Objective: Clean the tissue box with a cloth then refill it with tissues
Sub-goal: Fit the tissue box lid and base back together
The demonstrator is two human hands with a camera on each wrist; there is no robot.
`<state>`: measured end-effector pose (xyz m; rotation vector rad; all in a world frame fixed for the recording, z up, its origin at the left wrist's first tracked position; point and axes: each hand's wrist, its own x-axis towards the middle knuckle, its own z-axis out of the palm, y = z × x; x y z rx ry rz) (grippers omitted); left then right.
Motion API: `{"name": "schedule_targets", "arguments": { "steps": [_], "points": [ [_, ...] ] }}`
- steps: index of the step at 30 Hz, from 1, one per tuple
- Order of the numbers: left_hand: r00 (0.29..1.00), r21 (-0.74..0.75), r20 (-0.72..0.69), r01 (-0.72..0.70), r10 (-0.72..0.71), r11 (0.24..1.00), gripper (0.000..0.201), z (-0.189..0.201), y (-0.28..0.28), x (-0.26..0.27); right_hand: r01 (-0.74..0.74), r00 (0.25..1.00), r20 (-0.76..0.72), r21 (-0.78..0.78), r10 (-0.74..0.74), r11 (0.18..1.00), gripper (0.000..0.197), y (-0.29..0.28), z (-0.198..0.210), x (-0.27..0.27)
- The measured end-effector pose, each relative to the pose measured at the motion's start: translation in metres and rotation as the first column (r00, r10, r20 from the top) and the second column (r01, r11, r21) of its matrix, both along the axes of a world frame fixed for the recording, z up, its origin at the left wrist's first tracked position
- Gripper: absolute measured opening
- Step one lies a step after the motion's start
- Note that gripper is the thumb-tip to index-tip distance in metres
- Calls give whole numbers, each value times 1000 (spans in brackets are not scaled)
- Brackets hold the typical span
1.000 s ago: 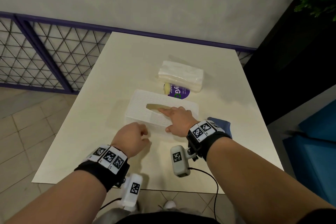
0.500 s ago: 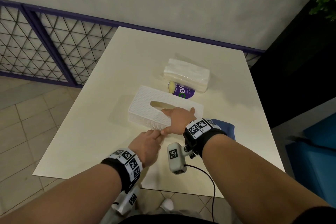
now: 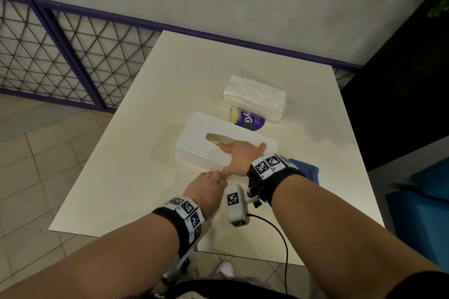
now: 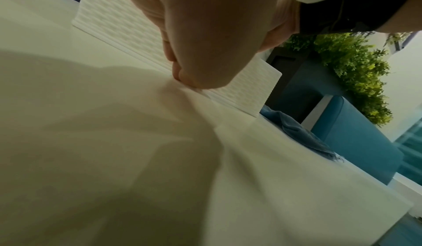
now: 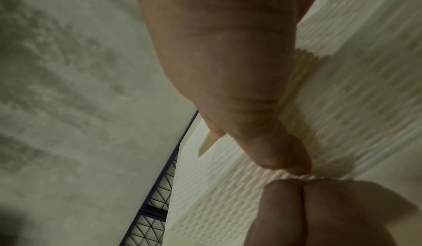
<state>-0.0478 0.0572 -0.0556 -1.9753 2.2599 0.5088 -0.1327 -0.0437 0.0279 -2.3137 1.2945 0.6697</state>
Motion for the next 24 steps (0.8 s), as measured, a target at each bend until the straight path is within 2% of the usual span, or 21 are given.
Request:
{"name": "schedule_targets", "arguments": {
  "steps": [10,14,21,24],
  "points": [
    [999,-30,-15,-52,52,998,41,7,3,-5,1,999,32,16,-1,1000,80,-2,4,0],
    [997,2,-2,-82,82,997,38,12,1,-4,91,979,183,1,-90,996,80,-26,21,0],
    [997,48,17,-79,78,996,45,2,-7,-4,47,995,89,-52,-42,998,85,-14,-4,-20],
    [993,-25,32,-109,110,994,40,3,-12,-5,76,981,184,-124,-53,989,79,-17,4,-25]
  ]
}}
